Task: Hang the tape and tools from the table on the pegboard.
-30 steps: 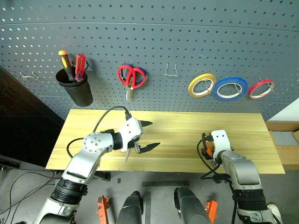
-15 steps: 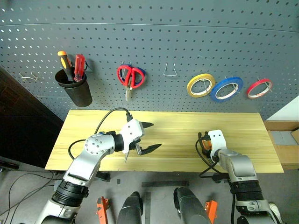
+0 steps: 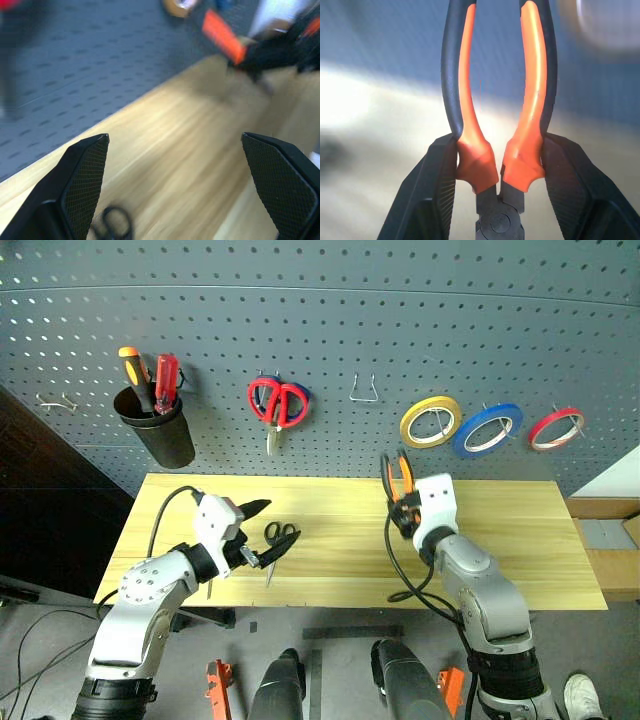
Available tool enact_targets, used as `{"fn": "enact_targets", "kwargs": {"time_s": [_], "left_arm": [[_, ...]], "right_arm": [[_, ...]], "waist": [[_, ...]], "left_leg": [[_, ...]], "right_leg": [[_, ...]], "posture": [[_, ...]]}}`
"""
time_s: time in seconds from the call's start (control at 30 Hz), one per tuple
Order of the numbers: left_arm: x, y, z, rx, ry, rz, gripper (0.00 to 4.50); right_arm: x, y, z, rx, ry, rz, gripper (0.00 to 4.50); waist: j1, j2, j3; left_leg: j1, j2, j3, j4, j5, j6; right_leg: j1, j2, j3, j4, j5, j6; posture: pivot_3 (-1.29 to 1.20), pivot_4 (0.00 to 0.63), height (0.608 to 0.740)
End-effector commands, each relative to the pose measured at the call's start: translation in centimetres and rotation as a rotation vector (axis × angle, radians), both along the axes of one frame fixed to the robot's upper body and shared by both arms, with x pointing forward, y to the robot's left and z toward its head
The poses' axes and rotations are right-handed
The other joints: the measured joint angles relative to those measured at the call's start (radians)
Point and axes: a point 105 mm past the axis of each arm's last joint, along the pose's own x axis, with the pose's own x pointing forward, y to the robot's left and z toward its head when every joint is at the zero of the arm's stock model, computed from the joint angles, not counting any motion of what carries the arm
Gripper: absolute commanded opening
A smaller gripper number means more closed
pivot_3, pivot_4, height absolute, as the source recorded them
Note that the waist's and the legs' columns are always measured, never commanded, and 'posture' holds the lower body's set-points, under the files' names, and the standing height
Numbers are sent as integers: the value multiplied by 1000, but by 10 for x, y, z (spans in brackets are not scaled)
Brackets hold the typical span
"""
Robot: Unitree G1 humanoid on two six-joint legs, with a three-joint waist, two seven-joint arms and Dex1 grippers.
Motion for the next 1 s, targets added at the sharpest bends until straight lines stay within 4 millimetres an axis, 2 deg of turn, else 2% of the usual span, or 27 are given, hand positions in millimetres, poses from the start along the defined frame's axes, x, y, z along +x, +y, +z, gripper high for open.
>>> {"fn": "enact_targets", "kwargs": {"time_s": [0.03,0.1,0.27,0.4,0.47,0.63,0.83,1.0], "left_arm": [[-7,-3,23,-70,-58,12,4500],[-7,-11,30,-90,-53,-8,4500],[-2,-22,40,-51,-44,-38,4500],[0,-28,51,-43,-66,-51,4500],[1,-32,55,-44,-78,-64,4500],[2,-38,58,-37,-87,-73,4500],[5,-36,55,-20,-93,-61,4500],[6,-35,53,-10,-96,-53,4500]], "right_arm": [[-11,25,70,22,-301,67,2219],[-6,38,96,39,-403,86,2219],[9,60,138,69,-568,108,2219],[18,72,156,71,-670,109,2219],[29,75,157,65,-692,98,2219],[55,61,158,45,-720,25,2219],[70,50,133,-59,-750,-29,2219],[76,42,117,-65,-722,-63,2219]], "waist": [[5,0,0],[6,0,0],[13,-1,0],[19,-1,0],[21,-1,0],[25,-1,0],[27,-1,0],[27,-1,0]], "left_leg": [[0,0,0,0,0,0],[0,0,0,0,1,-2],[1,0,-1,1,3,-3],[1,0,-1,-1,3,-3],[1,0,0,-2,3,-3],[1,0,-1,-3,3,-3],[0,0,0,-3,3,-3],[0,0,0,-3,3,-3]], "right_leg": [[0,0,0,0,0,0],[0,0,0,0,0,0],[1,1,-1,1,1,-1],[0,1,-1,1,2,-2],[-1,1,-1,1,2,-2],[-1,1,-1,0,2,-2],[-1,0,-1,1,2,-3],[-1,0,-1,1,2,-3]], "posture": [[-109,255,740],[-101,253,740],[-80,250,740],[-60,246,740],[-60,246,740],[-41,244,740],[-19,241,740],[-23,243,740]]}}
